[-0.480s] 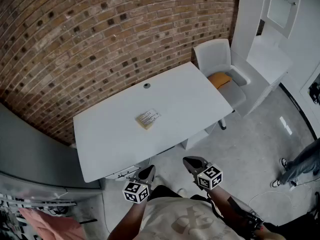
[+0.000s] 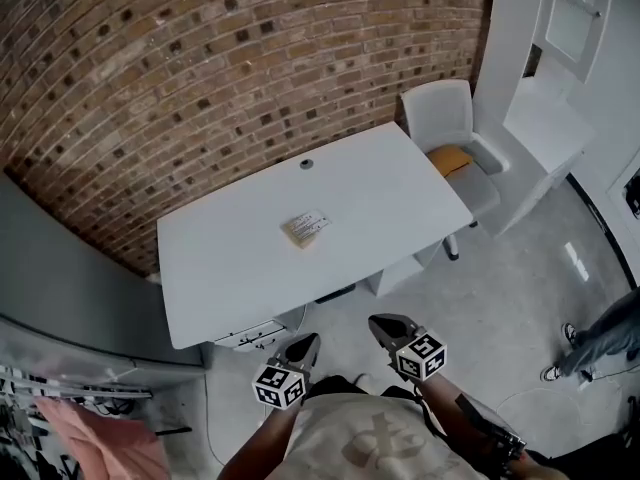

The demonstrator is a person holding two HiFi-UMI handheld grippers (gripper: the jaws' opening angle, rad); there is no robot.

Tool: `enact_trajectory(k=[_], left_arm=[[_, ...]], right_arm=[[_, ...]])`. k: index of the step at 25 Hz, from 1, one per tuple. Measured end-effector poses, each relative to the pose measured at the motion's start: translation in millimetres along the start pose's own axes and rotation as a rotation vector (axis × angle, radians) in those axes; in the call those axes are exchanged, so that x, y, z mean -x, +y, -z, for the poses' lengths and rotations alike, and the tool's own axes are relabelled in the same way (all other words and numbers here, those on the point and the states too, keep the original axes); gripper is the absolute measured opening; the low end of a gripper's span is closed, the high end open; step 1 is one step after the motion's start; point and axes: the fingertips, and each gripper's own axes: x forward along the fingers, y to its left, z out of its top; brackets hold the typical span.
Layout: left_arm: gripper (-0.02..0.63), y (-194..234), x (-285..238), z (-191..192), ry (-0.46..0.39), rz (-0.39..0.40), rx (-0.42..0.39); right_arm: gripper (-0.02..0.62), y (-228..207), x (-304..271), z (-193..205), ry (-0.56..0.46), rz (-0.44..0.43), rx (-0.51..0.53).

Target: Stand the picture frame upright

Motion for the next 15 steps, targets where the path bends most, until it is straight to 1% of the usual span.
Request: enact_trajectory(k=[7, 15], left_arm=[[0.003, -4, 8, 1, -0.010, -0.005, 0.003], [0.003, 3, 21, -4, -0.035, -0.049, 0.012]], right_arm=[[0.008, 3, 3, 1, -0.010, 0.005, -0.005], [0.008, 12, -7, 2, 0.000, -0.019, 0.004]])
